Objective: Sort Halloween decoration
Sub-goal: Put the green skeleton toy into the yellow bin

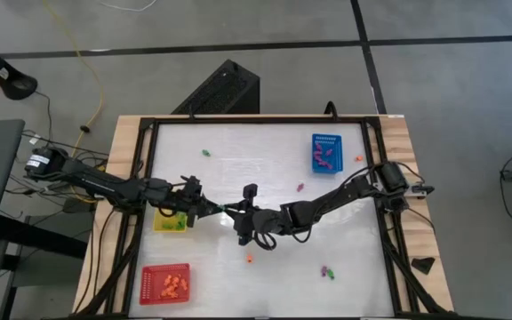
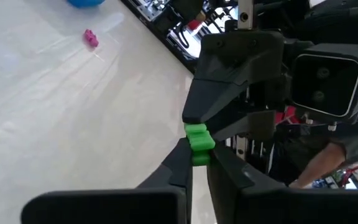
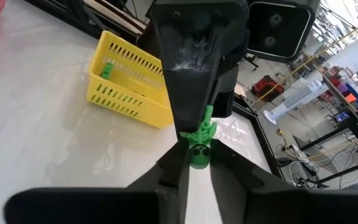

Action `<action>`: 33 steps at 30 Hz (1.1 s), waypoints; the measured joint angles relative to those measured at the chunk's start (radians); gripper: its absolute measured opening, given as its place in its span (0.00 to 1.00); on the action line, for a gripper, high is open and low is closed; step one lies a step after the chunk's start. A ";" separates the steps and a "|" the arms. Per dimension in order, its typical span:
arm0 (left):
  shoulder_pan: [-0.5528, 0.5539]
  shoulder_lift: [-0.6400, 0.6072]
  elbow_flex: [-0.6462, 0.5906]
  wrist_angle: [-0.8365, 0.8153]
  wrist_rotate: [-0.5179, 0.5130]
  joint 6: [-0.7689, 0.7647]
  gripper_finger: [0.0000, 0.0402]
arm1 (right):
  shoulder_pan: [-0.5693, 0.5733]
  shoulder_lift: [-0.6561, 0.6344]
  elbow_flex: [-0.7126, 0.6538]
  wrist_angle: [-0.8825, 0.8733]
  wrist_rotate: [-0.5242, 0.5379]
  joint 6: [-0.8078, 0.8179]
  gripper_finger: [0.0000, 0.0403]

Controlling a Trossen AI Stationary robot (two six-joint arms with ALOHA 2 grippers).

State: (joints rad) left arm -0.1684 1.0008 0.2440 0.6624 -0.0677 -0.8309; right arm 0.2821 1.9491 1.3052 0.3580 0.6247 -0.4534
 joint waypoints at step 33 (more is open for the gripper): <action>0.080 -0.182 0.393 -1.669 -0.086 0.140 0.05 | 0.354 -0.018 0.291 -1.333 -0.422 1.234 0.62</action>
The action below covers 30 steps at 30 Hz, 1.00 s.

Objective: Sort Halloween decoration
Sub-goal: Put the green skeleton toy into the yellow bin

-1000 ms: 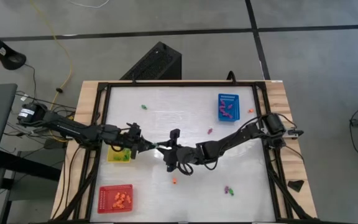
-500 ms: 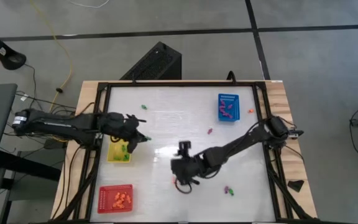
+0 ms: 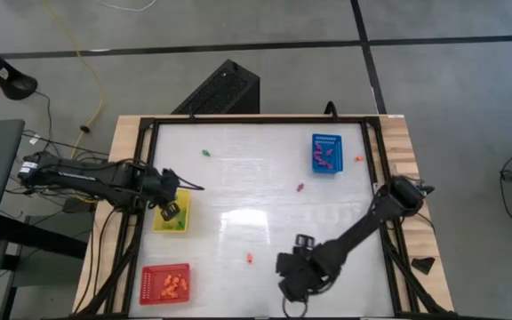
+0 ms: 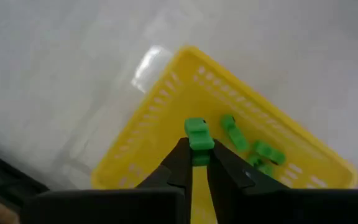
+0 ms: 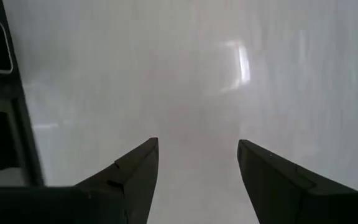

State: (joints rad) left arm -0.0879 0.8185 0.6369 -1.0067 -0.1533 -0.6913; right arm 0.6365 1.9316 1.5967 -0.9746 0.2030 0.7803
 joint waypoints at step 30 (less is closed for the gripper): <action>-0.073 0.004 -0.006 0.577 0.025 0.325 0.35 | 0.321 -0.001 -0.175 -0.122 -0.027 0.828 0.61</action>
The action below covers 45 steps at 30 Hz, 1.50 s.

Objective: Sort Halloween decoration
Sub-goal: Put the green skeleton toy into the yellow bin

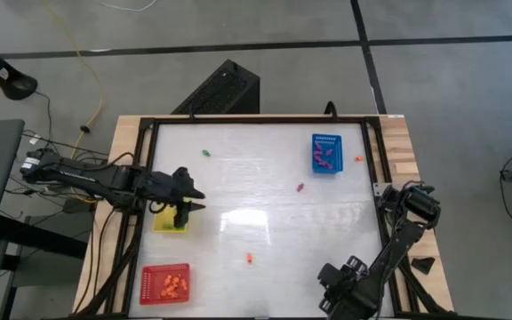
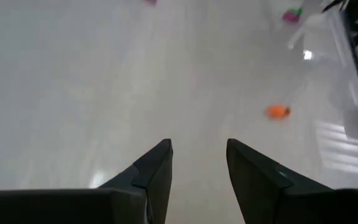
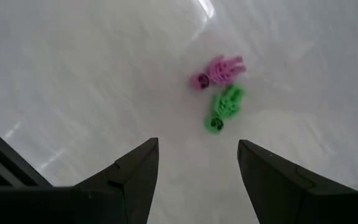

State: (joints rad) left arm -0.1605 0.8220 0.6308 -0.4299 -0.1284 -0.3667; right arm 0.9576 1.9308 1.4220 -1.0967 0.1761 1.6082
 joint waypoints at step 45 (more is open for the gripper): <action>-0.182 0.116 -0.104 0.540 -0.010 0.162 0.35 | -0.035 0.006 0.057 -0.167 0.436 -0.055 0.06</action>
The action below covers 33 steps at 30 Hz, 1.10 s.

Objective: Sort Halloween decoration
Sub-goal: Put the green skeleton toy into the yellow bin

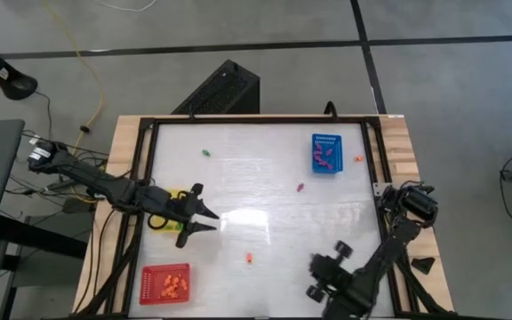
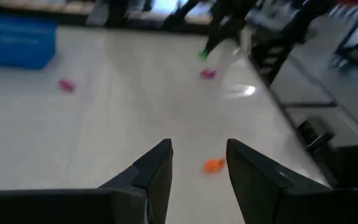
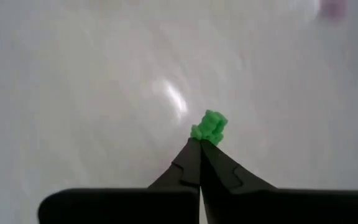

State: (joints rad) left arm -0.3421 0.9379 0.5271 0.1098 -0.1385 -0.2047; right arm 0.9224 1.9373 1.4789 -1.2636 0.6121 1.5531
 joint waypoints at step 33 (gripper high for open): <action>-0.108 0.247 -0.228 0.745 -0.041 0.002 0.35 | -0.545 -0.001 0.006 1.291 -0.218 -1.510 0.07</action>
State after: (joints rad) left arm -0.4505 1.1847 0.2993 0.8551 -0.1790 -0.2032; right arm 0.3779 1.9361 1.4849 0.0271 0.3943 0.0429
